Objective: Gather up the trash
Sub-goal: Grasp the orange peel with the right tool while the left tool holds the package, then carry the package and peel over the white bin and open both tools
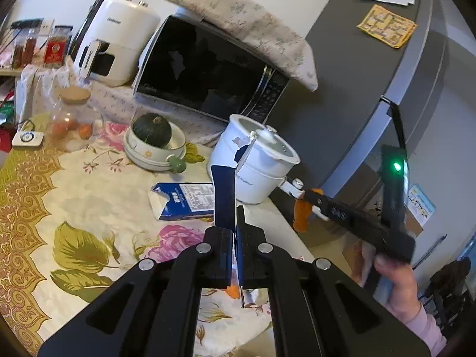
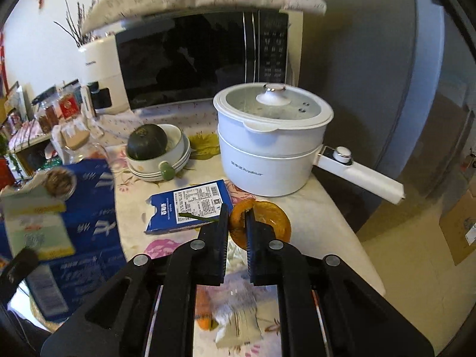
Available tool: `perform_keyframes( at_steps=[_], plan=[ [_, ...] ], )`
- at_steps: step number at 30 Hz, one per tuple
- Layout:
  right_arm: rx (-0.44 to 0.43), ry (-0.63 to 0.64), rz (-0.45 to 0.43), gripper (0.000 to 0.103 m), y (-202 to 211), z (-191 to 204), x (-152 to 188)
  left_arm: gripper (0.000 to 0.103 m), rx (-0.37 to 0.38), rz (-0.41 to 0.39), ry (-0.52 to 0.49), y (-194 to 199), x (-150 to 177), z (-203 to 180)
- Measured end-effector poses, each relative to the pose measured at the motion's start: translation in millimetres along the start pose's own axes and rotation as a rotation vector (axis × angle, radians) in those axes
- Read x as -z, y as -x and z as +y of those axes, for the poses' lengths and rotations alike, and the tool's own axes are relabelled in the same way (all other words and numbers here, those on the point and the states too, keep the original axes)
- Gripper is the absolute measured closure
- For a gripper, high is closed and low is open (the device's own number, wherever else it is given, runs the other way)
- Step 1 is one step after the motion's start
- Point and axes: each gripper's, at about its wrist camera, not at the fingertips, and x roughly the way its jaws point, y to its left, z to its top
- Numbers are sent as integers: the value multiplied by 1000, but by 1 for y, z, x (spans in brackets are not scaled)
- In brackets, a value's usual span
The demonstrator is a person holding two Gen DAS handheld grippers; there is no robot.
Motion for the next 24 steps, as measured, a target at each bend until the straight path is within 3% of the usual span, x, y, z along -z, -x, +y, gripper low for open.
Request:
perform_keyframes(
  at_steps=[9, 18, 20, 22, 24],
  plan=[
    [-20, -22, -4, 93, 58, -18, 66, 101, 32, -23, -55, 21, 7, -23],
    [-20, -40, 98, 93, 79, -27, 147, 101, 65, 9, -154, 29, 32, -57],
    [-32, -44, 154, 93, 77, -27, 167, 101, 75, 33, -162, 28, 41, -61],
    [-37, -61, 204, 88, 73, -30, 186, 101, 95, 74, -152, 27, 53, -63],
    [-42, -83, 242, 63, 69, -34, 206, 101, 112, 116, -142, 24, 66, -63]
  ],
)
